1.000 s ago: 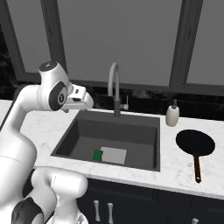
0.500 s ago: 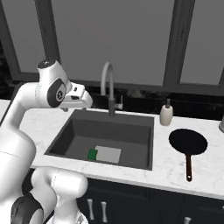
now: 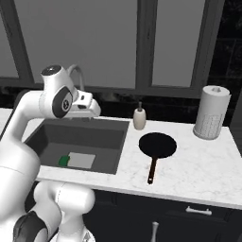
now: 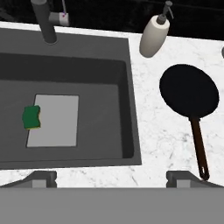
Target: Pick the pan and sponge and place them into the sink. Then turn on the water.
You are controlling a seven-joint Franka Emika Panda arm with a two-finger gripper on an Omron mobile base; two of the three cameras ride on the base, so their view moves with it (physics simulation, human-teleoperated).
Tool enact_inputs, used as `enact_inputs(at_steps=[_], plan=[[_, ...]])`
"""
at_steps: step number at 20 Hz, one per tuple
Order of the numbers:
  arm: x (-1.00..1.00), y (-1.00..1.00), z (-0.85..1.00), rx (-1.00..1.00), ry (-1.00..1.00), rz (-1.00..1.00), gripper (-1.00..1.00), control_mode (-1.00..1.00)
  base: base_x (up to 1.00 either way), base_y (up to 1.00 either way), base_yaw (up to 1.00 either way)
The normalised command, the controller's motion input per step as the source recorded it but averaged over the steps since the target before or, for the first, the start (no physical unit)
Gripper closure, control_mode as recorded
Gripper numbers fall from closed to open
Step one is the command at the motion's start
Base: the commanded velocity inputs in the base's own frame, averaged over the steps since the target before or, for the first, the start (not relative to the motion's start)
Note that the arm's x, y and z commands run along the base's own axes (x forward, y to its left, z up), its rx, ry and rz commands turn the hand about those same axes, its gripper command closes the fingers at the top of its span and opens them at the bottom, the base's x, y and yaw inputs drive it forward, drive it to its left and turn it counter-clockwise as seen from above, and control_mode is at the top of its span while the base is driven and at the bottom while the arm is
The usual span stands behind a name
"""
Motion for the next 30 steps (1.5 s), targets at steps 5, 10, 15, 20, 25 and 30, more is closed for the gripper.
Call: enact_inputs(at_steps=[5,10,15,20,25,30], plan=[[0.00,0.00,0.00,0.00,0.00,0.00,-1.00,1.00,0.43,0.00,-0.02],[0.00,0.00,0.00,0.00,0.00,0.00,-1.00,1.00,0.25,0.07,0.00],[0.00,0.00,0.00,0.00,0.00,0.00,-1.00,1.00,0.00,0.00,0.00],[0.00,-0.07,-0.05,0.00,0.02,0.00,-1.00,-1.00,0.00,-0.08,0.00],[0.00,-0.71,-0.27,0.02,0.15,-0.01,-1.00,-1.00,0.00,0.00,0.00],[0.00,-1.00,-0.27,0.07,0.16,-0.06,-1.00,-1.00,0.00,0.00,0.00]])
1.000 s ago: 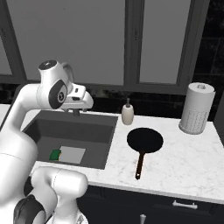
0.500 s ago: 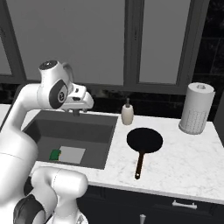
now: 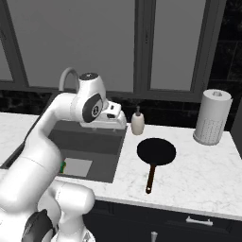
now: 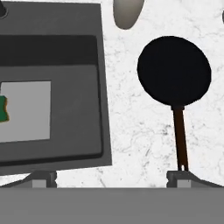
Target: Pick the pan and sponge and place them into the sink. Then turn on the water.
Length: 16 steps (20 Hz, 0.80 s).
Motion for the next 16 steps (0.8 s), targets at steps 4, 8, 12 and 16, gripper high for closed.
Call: enact_inputs(at_steps=[4,8,12,16], plan=[[0.00,-0.93,-0.28,0.04,0.17,-0.05,-1.00,-1.00,0.00,0.00,0.00],[0.14,-0.64,-0.24,0.02,0.18,-0.03,-1.00,-1.00,0.00,0.00,0.00],[0.51,-0.58,-0.14,0.10,0.19,-0.05,-1.00,-1.00,0.00,0.00,0.00],[0.23,-0.34,-0.29,0.02,0.07,-0.02,-1.00,-1.00,0.00,0.00,0.00]])
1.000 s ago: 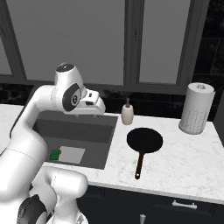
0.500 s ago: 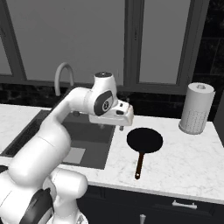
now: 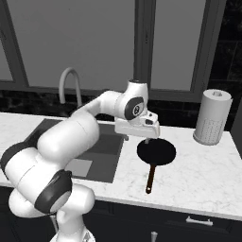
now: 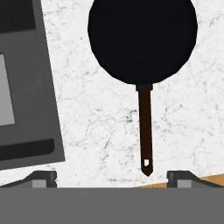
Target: Pick the pan and sponge and place them into the sink. Then turn on the water.
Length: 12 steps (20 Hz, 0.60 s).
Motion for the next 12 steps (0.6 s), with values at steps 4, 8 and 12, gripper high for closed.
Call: enact_inputs(at_steps=[4,8,12], plan=[[0.04,-0.43,-0.36,0.06,0.05,0.00,-1.00,-1.00,0.00,0.00,0.00],[0.00,-0.41,-0.27,0.09,0.09,0.00,-1.00,-1.00,0.00,0.00,0.00],[0.02,-0.37,-0.36,0.04,0.07,0.00,-1.00,-1.00,0.00,0.00,0.00]])
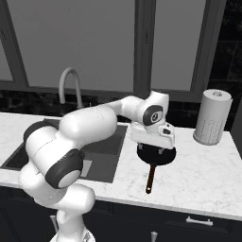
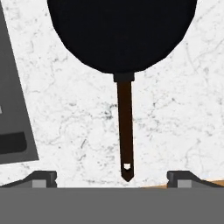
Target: Pick the pan and sponge and place them into the sink. Then turn on the water.
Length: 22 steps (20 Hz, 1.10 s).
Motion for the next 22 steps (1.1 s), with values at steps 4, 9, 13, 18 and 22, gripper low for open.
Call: enact_inputs(at_steps=[4,9,13,18,22], plan=[[0.07,-0.24,-0.49,0.00,0.06,0.01,-1.00,-1.00,0.00,0.00,0.00],[0.01,-0.06,-0.67,0.00,0.01,0.02,-1.00,-1.00,0.00,0.00,0.00],[0.00,0.00,-0.60,0.00,0.00,0.04,-1.00,-1.00,0.00,0.00,0.00],[0.00,0.00,-0.58,0.00,0.00,0.06,-1.00,-1.00,0.00,0.00,0.00],[0.00,0.00,-0.51,0.00,0.00,0.07,-1.00,-1.00,0.00,0.00,0.00]])
